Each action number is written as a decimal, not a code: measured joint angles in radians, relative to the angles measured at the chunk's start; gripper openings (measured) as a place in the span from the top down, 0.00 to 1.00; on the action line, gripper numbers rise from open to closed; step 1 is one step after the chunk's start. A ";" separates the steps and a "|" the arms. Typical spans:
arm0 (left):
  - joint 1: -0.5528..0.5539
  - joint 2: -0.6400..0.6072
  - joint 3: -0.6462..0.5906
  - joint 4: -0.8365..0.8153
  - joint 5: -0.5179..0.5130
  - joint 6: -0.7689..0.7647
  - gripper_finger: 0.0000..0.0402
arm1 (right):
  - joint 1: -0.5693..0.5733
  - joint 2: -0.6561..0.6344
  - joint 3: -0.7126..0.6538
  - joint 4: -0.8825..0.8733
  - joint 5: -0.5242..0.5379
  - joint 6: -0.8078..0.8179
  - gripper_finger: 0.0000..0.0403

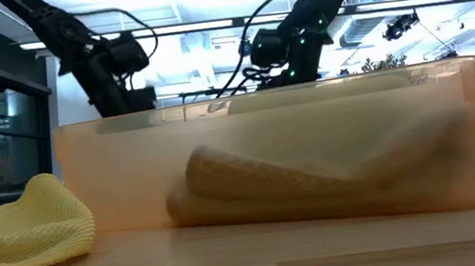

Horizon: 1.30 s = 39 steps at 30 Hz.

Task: Fold microfiber towels
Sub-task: Fold the blue towel

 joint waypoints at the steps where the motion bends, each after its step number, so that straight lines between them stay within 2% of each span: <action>1: 0.009 -0.014 0.014 -0.013 0.014 0.012 0.62 | -0.003 -0.012 0.000 -0.022 -0.010 -0.003 0.42; 4: 0.036 -0.065 0.022 -0.026 0.136 0.034 0.58 | 0.000 -0.046 0.000 -0.089 -0.031 -0.032 0.41; 7: 0.058 -0.094 -0.002 -0.016 0.259 0.048 0.56 | 0.009 -0.077 -0.045 -0.073 -0.068 -0.023 0.40; 12: 0.069 -0.109 -0.098 0.094 0.393 0.061 0.57 | 0.004 -0.126 -0.229 0.131 -0.128 0.190 0.40; 18: 0.038 -0.095 -0.191 0.231 0.385 0.060 0.61 | 0.014 -0.128 -0.375 0.432 -0.159 0.443 0.40; 21: 0.028 -0.085 -0.209 0.265 0.380 0.057 0.62 | 0.020 -0.127 -0.409 0.530 -0.115 0.526 0.40; 26: 0.021 -0.053 -0.211 0.275 0.316 0.061 0.65 | 0.024 -0.127 -0.414 0.530 -0.023 0.581 0.40; 33: 0.021 0.023 -0.211 0.317 0.309 0.058 0.67 | 0.027 -0.126 -0.414 0.501 -0.076 0.597 0.40; 39: 0.021 0.099 -0.210 0.346 0.279 0.054 0.67 | 0.031 -0.126 -0.414 0.507 -0.031 0.634 0.40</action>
